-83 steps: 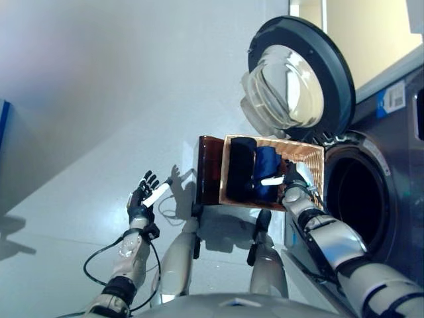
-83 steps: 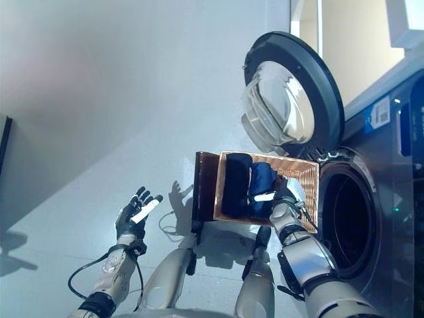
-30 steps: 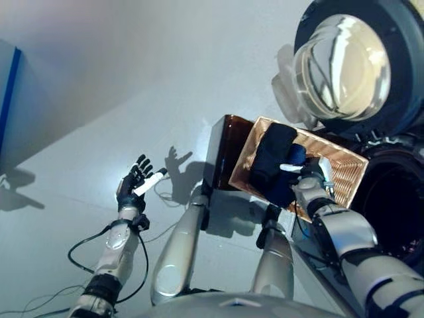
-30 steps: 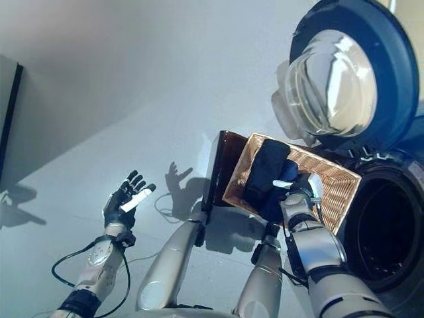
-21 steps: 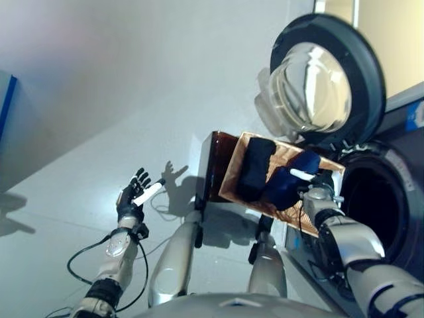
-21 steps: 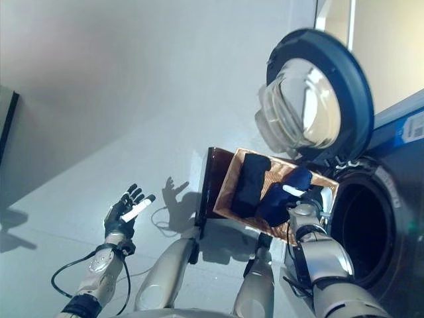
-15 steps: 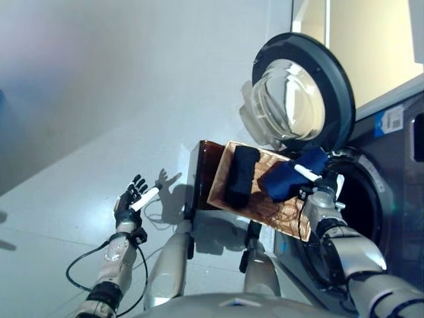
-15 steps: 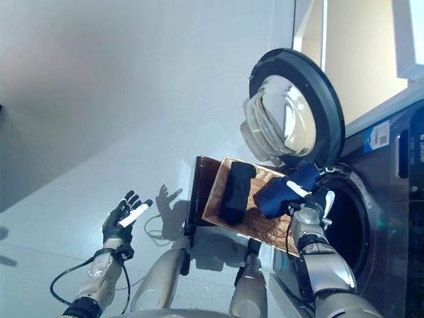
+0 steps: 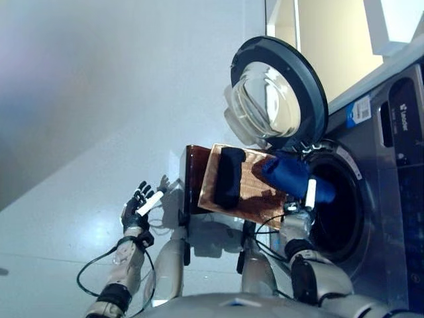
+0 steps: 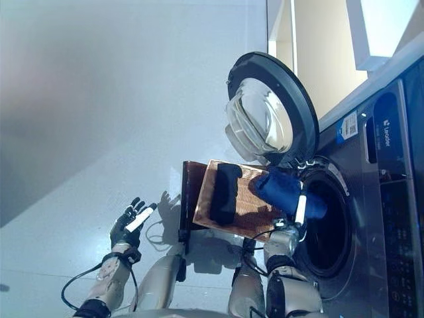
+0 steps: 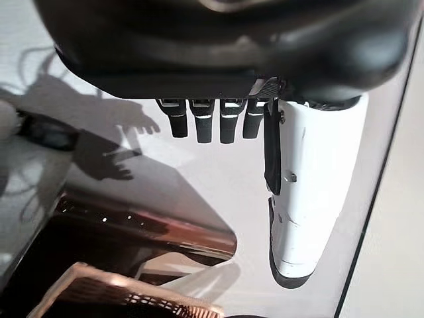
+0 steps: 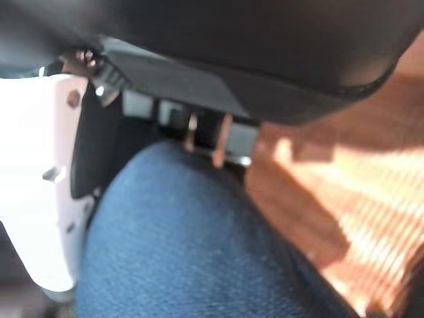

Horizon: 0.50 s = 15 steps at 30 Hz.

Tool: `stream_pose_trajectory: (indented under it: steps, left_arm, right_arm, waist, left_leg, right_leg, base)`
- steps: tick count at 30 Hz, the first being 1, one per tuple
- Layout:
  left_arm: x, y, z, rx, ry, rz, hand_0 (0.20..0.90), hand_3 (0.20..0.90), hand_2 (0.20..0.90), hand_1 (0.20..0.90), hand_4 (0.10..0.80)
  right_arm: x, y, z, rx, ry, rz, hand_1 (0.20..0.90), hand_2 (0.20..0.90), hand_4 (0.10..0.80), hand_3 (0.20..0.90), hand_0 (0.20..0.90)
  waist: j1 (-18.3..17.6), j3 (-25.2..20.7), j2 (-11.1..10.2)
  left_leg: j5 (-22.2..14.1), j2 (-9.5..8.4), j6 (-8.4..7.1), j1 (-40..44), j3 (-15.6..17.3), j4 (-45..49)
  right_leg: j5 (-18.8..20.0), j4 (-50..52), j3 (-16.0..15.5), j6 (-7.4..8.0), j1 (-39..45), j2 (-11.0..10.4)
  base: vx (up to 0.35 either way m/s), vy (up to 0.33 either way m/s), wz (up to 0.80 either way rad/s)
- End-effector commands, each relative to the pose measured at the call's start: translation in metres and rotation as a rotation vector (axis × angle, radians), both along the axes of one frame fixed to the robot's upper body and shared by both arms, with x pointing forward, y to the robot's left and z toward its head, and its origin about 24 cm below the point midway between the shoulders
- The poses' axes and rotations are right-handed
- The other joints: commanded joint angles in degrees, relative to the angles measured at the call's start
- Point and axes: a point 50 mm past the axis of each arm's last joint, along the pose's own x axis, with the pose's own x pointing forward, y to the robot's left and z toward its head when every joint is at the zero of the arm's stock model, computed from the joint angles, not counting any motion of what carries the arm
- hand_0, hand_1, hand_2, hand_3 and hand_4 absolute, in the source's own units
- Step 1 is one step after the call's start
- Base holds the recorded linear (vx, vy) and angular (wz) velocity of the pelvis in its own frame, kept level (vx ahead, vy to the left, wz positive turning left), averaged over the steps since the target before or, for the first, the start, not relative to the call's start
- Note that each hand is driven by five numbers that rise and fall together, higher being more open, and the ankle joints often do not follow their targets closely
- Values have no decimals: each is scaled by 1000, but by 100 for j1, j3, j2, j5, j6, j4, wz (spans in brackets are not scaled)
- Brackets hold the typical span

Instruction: Pick up the clothes and place them into the washing machine

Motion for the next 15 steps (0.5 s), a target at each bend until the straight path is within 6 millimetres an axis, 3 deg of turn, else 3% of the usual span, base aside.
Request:
stream_pose_trajectory:
  steps: [1,8,15]
  left_arm:
    - [18,2,21,-4,-152,50,900,900,900,900,800]
    - [20,1,32,-8,-214,46,900,900,900,900,800]
    - [10,7,28,10,-189,42,900,900,900,900,800]
  right_arm:
    - [14,-36,35,-140,-161,-119,200,200,300,200,200]
    - [36,-48,64,-178,-243,-171,200,200,300,200,200]
    - [53,-60,94,-244,-305,-178,200,200,300,200,200]
  waist:
    - [-21,213,281]
    - [-49,417,501]
    - [27,438,579]
  left_leg:
    - [-314,167,-489,-263,-234,800]
    - [-855,161,-397,-1059,-203,2032]
    - [-1359,202,-307,-1742,-204,3284]
  right_leg:
    - [30,744,-50,-195,-288,8]
    - [-490,2081,164,-284,-1199,6]
    - [-1006,3417,313,-430,-1985,-4]
  base:
    - [-137,51,-1]
    - [-69,41,-5]
    - [-56,30,2]
